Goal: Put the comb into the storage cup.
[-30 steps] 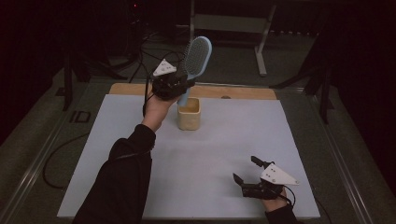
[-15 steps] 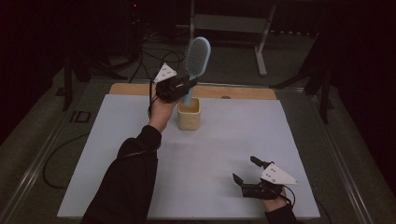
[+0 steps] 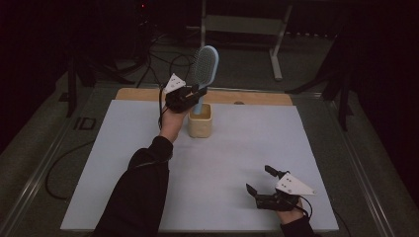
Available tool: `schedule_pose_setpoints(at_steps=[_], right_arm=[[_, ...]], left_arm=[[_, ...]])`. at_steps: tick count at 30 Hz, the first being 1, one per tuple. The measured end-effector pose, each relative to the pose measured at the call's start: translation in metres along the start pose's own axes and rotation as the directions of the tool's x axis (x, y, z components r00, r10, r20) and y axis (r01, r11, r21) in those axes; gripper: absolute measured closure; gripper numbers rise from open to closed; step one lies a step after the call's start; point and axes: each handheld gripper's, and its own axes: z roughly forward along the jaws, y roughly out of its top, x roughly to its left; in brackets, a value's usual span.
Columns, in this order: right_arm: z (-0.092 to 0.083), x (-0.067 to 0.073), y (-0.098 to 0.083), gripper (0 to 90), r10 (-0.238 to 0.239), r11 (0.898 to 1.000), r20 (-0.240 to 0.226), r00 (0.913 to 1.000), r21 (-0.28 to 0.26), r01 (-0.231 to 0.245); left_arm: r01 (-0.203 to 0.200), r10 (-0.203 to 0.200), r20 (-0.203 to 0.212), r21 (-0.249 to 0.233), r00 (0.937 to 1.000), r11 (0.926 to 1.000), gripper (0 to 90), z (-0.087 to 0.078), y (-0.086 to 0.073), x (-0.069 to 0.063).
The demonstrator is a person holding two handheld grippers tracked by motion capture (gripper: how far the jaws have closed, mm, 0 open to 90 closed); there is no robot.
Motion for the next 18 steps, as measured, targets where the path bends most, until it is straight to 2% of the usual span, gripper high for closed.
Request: schedule_pose_setpoints(at_steps=[2,3,6,9,13,18], right_arm=[[0.000,0.000,0.000,10.0,-0.003,1.000,0.000,1.0000,0.004,0.003],[0.000,0.000,0.000,10.0,-0.004,1.000,0.001,1.0000,0.003,0.004],[0.000,0.000,0.000,10.0,0.000,1.000,-0.001,1.0000,0.001,0.000],[0.000,0.000,-0.001,10.0,0.002,1.000,-0.002,1.0000,0.007,-0.002],[0.000,0.000,-0.001,10.0,0.000,1.000,-0.006,1.0000,0.009,0.000],[0.000,0.000,-0.001,10.0,0.003,1.000,-0.009,1.0000,0.009,-0.003]], left_arm=[[-0.001,0.001,-0.004,-0.004,1.0000,1.0000,69.8,0.000,-0.002,0.000],[0.007,-0.007,0.011,-0.006,0.9999,1.0000,69.8,0.001,-0.006,0.001],[-0.006,0.007,0.020,-0.009,0.9998,0.9999,69.8,0.003,-0.012,0.000],[-0.016,0.016,0.016,-0.021,0.9997,0.9997,69.8,0.005,-0.018,0.000],[-0.003,0.004,0.007,-0.043,1.0000,0.9991,69.8,0.005,-0.025,0.000],[-0.018,0.018,0.011,-0.034,0.9998,0.9993,69.7,0.006,-0.033,-0.001]])
